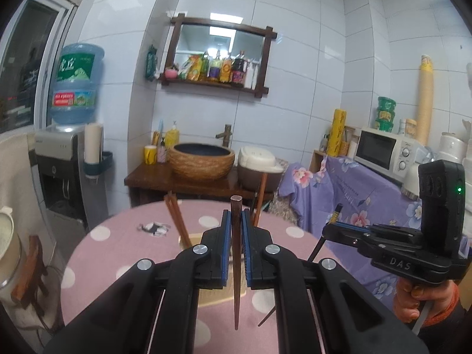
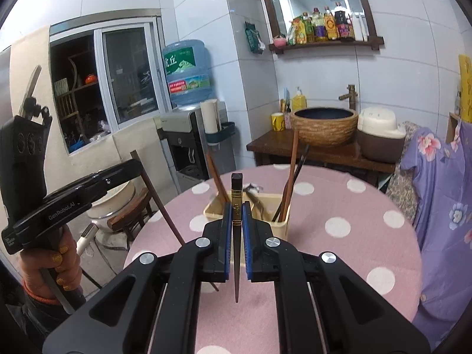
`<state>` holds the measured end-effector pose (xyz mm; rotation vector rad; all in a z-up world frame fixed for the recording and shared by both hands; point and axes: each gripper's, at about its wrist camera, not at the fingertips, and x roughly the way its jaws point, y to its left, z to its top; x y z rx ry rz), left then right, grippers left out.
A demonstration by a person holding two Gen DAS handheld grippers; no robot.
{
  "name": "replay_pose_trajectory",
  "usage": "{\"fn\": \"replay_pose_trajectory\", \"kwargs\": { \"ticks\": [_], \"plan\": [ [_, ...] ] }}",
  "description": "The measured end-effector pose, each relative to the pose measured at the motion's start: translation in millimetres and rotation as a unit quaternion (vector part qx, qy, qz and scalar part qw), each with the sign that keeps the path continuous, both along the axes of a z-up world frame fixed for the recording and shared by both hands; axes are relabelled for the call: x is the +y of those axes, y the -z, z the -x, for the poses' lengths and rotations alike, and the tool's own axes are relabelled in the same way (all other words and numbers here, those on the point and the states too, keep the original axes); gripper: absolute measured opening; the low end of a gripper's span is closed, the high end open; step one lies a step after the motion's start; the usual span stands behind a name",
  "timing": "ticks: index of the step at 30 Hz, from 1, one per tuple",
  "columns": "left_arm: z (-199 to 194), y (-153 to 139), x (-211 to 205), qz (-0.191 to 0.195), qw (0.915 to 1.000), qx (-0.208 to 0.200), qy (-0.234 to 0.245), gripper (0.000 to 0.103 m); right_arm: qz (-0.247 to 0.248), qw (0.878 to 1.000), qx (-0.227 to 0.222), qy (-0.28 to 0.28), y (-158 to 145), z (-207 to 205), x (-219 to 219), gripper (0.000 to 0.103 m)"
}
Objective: Organize utensils
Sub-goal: 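Lower both chopsticks into the holder and open both tools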
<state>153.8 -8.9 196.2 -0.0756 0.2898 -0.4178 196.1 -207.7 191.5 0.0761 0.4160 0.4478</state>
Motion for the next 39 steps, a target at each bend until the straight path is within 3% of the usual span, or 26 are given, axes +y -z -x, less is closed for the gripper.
{"fn": "replay_pose_trajectory", "kwargs": {
  "ticks": [7,11,17,24,29,34,39],
  "plan": [
    [-23,-71,-2,0.015,0.9978,-0.057,-0.03,0.008,0.005,0.997,-0.065,0.043,-66,-24,5,0.008],
    [-48,-85,-9,0.01,0.9952,-0.069,-0.069,0.008,0.005,0.994,-0.076,0.076,-73,-48,7,0.008],
    [-87,-47,-15,0.012,0.9959,-0.033,-0.084,0.005,0.014,0.995,-0.048,0.09,-32,-78,19,0.008],
    [-105,1,-17,0.0,0.9958,0.009,-0.091,0.003,0.018,0.995,-0.002,0.095,20,-95,25,0.008],
    [-107,15,-12,-0.003,0.9959,0.024,-0.087,0.003,0.021,0.996,0.009,0.09,35,-101,28,0.008],
    [-106,26,-3,0.0,0.9957,0.039,-0.084,0.003,0.028,0.996,-0.011,0.084,43,-95,32,0.008],
    [-98,36,22,0.023,0.9936,0.044,-0.102,0.003,0.017,0.997,-0.013,0.077,45,-92,27,0.008]
  ]
}}
